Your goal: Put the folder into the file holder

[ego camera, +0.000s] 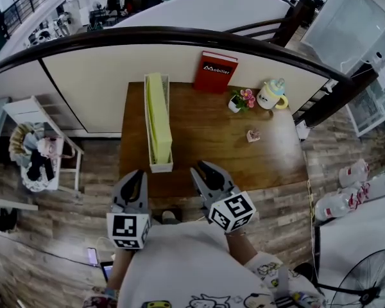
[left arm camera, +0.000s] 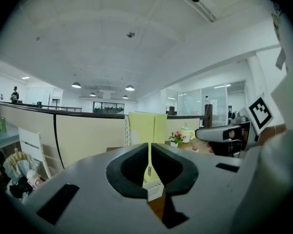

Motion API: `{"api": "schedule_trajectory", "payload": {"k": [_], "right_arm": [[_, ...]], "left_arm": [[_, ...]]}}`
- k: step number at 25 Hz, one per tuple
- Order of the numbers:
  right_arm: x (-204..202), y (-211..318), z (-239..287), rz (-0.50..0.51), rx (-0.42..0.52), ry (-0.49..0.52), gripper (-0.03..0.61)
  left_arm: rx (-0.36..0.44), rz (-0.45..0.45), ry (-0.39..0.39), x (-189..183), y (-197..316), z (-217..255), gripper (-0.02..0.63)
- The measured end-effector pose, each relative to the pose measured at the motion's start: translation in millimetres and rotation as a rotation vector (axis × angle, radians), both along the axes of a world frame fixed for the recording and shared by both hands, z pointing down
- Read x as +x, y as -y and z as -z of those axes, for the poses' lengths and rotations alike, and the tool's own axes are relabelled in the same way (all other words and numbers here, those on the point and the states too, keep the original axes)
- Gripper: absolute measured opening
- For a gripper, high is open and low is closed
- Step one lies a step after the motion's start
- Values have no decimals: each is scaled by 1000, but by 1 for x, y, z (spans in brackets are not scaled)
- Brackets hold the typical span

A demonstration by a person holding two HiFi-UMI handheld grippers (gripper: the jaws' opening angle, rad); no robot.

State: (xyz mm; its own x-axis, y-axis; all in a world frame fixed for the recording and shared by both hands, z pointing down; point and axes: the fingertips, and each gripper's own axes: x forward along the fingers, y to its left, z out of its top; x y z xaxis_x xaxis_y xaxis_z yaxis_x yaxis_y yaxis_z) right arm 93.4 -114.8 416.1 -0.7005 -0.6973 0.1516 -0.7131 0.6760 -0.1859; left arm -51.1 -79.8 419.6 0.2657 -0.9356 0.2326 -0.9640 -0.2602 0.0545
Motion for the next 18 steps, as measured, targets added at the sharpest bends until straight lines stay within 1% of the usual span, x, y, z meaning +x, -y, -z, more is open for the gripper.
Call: {"api": "schedule_trajectory", "payload": {"k": [4,8,14,18], "right_arm": [[2,-1,2,12,2,6,39],[3,-3,1,7,-11,0,14],[6,0,-2,-62,-15,2,0],[7,0,-7,-95,-26,-10,0]], "left_arm": [[-11,-6,3,3,-2,-2,18],[-18,-22,5,1,-1,-1,18],[-41,-53,10,-9,2,-4,18],[-48,-53,7,-16,4,-10,18]]}}
